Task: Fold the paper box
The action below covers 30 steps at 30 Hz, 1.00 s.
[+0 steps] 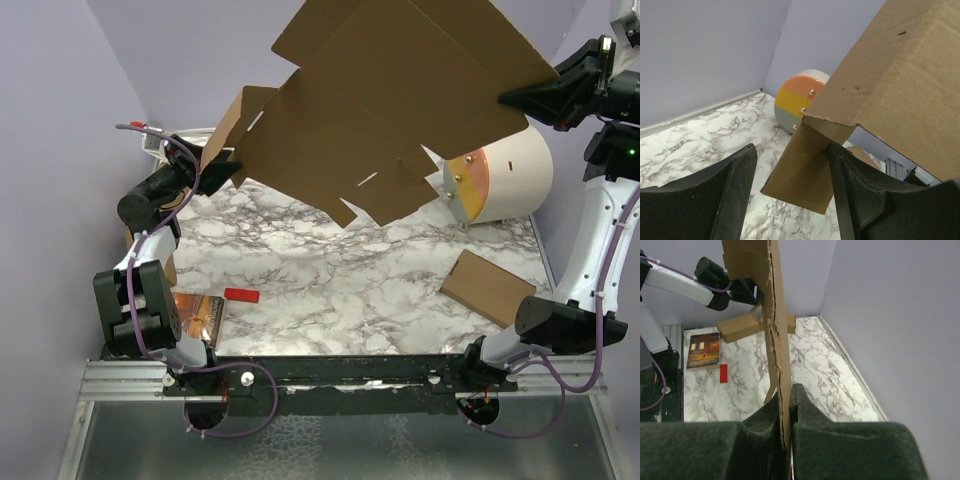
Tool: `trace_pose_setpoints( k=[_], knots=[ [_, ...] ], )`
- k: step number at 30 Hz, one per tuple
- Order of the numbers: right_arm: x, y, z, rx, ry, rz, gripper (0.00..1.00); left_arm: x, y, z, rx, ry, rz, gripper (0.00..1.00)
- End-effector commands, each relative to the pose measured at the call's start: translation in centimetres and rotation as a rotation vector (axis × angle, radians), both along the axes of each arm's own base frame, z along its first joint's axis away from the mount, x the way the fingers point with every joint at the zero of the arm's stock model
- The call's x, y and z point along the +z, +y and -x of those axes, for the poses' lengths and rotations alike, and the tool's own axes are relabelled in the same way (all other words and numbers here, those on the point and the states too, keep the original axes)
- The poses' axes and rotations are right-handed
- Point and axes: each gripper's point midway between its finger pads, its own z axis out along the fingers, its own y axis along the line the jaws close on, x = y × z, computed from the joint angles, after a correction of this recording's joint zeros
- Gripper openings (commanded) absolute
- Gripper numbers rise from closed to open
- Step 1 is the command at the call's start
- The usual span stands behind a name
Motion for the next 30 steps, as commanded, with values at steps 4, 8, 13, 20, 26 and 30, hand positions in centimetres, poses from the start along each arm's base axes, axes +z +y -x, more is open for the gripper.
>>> trace_pose_setpoints(
  k=[4, 8, 13, 20, 26, 30],
  knots=[
    [0.86, 0.13, 0.72, -0.007, -0.024, 0.006, 0.01, 1.71, -1.62, 3.61, -0.043, -0.270, -0.119, 0.58],
    [0.80, 0.16, 0.78, -0.005, -0.022, 0.007, 0.01, 1.91, -1.73, 3.78, -0.046, -0.277, -0.121, 0.49],
    [0.75, 0.18, 0.88, -0.005, -0.024, 0.010, 0.01, 2.10, -1.75, 3.76, -0.053, -0.262, -0.109, 0.33],
    [0.62, 0.19, 0.93, -0.005, -0.022, 0.011, 0.01, 2.21, -1.72, 3.52, -0.070, -0.228, -0.095, 0.10],
    [0.51, 0.16, 0.87, -0.005, -0.019, 0.010, 0.01, 2.24, -1.68, 3.41, -0.067, -0.224, -0.085, 0.00],
    [0.40, 0.14, 0.81, -0.004, -0.023, 0.013, 0.01, 2.10, -1.40, 3.00, -0.052, -0.210, -0.061, 0.00]
  ],
)
